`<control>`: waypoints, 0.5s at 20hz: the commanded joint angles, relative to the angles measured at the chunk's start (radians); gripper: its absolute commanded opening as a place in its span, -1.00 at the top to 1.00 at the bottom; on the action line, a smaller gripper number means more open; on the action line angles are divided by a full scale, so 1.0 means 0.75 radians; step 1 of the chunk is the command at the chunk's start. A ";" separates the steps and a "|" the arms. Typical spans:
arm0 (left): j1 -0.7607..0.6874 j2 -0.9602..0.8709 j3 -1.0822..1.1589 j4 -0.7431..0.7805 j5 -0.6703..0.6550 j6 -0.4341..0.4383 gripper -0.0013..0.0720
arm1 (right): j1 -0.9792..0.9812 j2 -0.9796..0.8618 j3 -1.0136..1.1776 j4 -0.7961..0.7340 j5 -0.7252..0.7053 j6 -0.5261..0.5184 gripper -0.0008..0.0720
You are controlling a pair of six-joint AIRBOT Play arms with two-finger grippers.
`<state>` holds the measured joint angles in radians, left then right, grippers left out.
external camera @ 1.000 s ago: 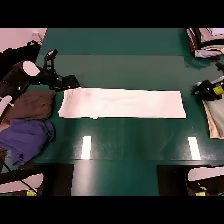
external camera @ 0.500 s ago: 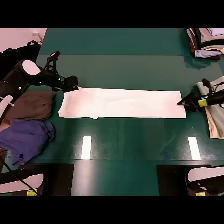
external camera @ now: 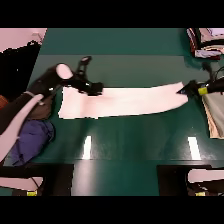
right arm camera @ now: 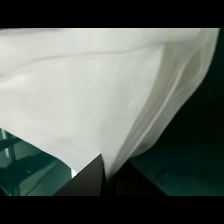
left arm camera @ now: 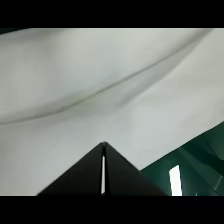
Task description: Fold the shirts.
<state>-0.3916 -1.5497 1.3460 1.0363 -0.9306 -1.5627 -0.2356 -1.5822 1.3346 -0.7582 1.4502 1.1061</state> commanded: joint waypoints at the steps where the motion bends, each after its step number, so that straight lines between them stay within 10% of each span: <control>1: -0.179 -0.235 0.228 -0.031 0.021 -0.001 0.90 | 0.062 0.142 0.143 0.187 0.054 0.052 0.94; 10: -0.293 -0.609 0.633 -0.062 -0.058 -0.062 0.90 | 0.436 0.182 0.537 0.217 0.057 0.202 0.94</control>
<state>-0.5980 -1.9587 1.7729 1.0019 -0.9691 -1.5974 0.0109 -1.4391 1.6562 -0.6060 1.4956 1.2251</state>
